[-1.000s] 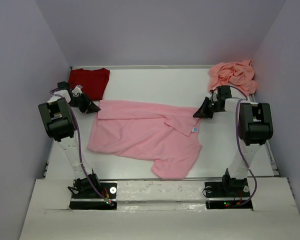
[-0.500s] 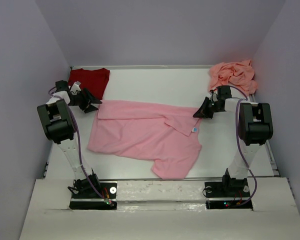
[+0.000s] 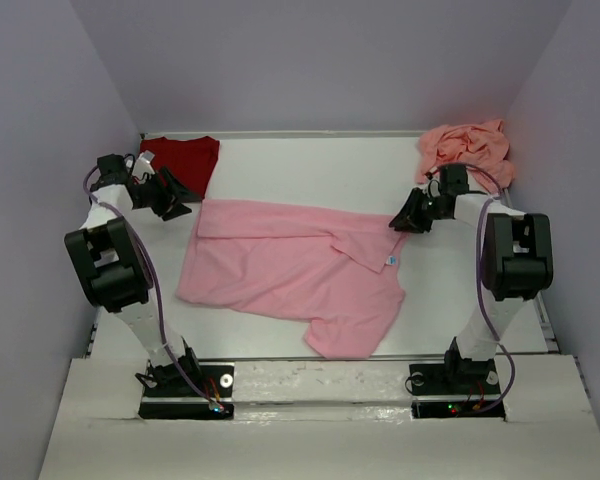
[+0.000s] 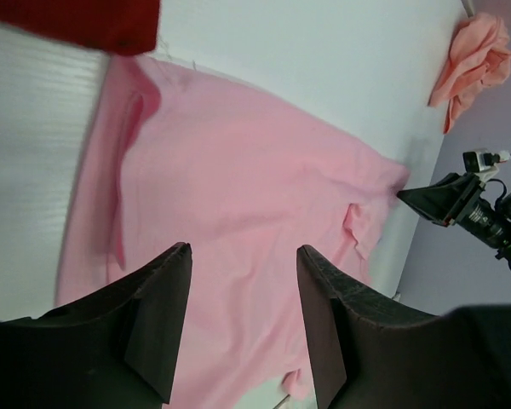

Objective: Fold and stack the t-shirts
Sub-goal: Fold the tshirt

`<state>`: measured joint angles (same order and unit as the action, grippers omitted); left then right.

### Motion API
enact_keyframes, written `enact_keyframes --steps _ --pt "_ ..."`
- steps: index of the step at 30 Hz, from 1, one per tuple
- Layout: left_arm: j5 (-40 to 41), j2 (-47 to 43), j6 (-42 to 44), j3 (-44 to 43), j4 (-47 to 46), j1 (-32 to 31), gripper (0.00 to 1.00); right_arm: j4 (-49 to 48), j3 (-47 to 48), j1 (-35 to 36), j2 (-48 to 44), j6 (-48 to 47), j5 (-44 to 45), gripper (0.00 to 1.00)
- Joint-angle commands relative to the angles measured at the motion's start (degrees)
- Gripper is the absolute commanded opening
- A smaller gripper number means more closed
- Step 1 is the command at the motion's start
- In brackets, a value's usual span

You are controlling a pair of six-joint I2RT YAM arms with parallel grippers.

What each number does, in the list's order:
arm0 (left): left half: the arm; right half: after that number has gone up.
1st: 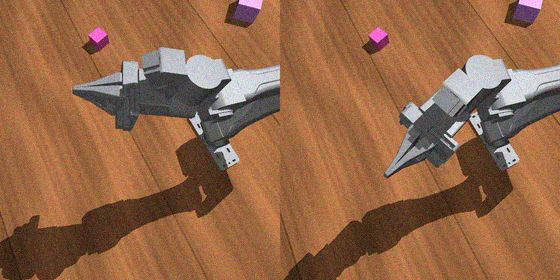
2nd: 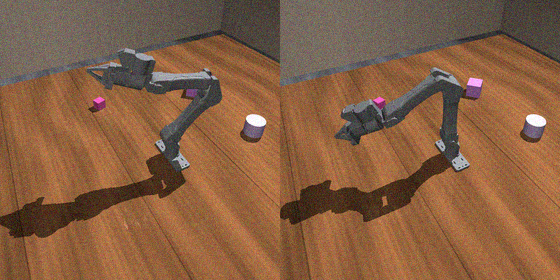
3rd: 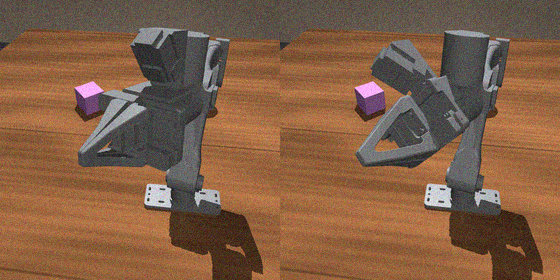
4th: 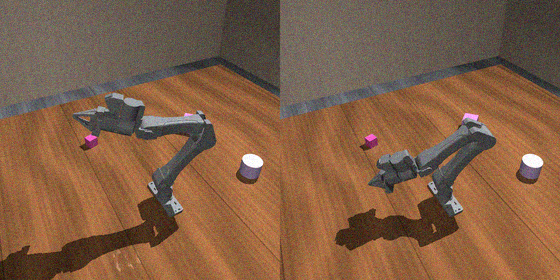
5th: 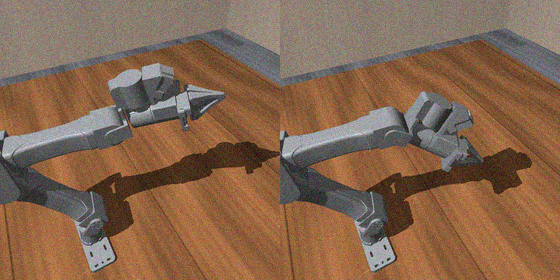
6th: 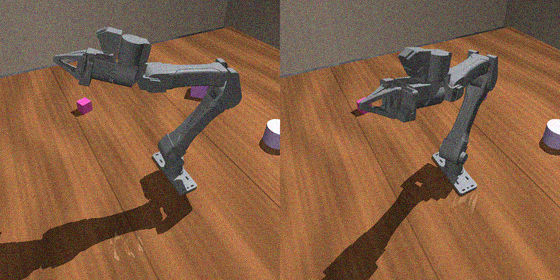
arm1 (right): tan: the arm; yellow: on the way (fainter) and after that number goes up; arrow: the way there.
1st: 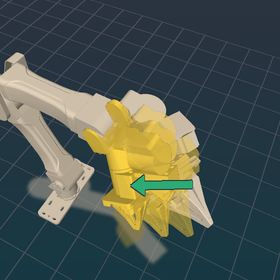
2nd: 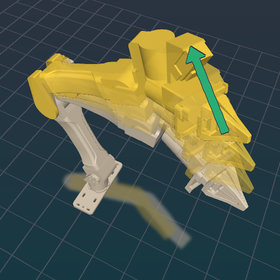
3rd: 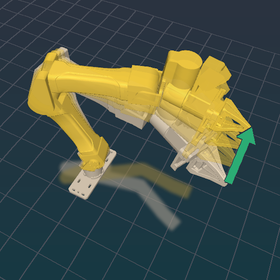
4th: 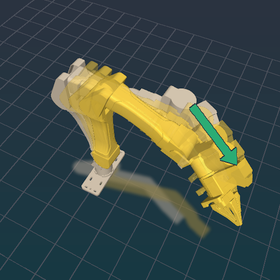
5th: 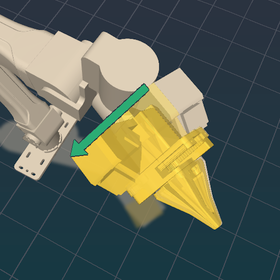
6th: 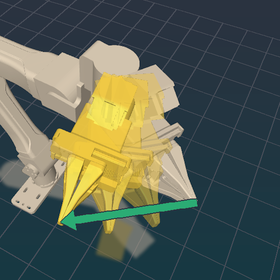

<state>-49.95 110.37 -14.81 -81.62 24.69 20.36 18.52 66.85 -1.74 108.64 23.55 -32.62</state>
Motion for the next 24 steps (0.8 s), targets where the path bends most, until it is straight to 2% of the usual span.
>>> enact_keyframes --steps 1,6,9,10,13,17,18,20,22,23,24 --pt "-2.43 -10.42 0.49 6.11 0.54 0.29 0.62 1.60 2.85 0.42 -8.07 -1.14 1.07 0.34" --pt "-3.92 -16.93 -1.36 16.40 -1.84 0.29 0.62 3.88 3.72 0.42 -14.50 -0.52 -0.78 0.35" --pt "-2.09 -19.74 1.61 20.01 3.93 0.29 0.63 10.19 2.85 0.42 -18.54 -1.05 -1.57 0.36" --pt "0.88 -20.36 2.58 20.71 5.36 0.21 0.63 11.26 1.98 0.42 -19.68 -1.05 -1.48 0.36" --pt "5.30 -23.08 4.35 24.48 9.15 0.29 0.64 13.29 -4.60 0.42 -25.13 -1.40 -1.48 0.43" --pt "5.39 -26.95 3.38 30.46 11.17 0.29 0.65 14.08 -14.10 0.42 -33.04 1.40 -3.76 0.45" --pt "5.83 -28.52 3.47 30.91 12.91 0.38 0.65 15.04 -16.90 0.42 -36.62 1.85 -3.94 0.56" --pt "8.54 -30.11 4.34 31.35 15.90 0.29 0.66 17.58 -19.02 0.42 -39.96 2.29 -3.51 0.62" --pt "11.62 -32.40 5.22 31.96 16.97 0.29 0.66 19.26 -20.87 0.42 -42.97 2.38 -3.33 0.63" --pt "12.76 -33.36 4.44 32.92 16.54 0.29 0.66 19.88 -22.88 0.42 -45.51 2.99 -3.59 0.70" --pt "12.78 -34.07 4.35 33.02 16.27 -0.05 0.66 20.49 -23.86 0.42 -46.49 3.34 -3.85 0.71"
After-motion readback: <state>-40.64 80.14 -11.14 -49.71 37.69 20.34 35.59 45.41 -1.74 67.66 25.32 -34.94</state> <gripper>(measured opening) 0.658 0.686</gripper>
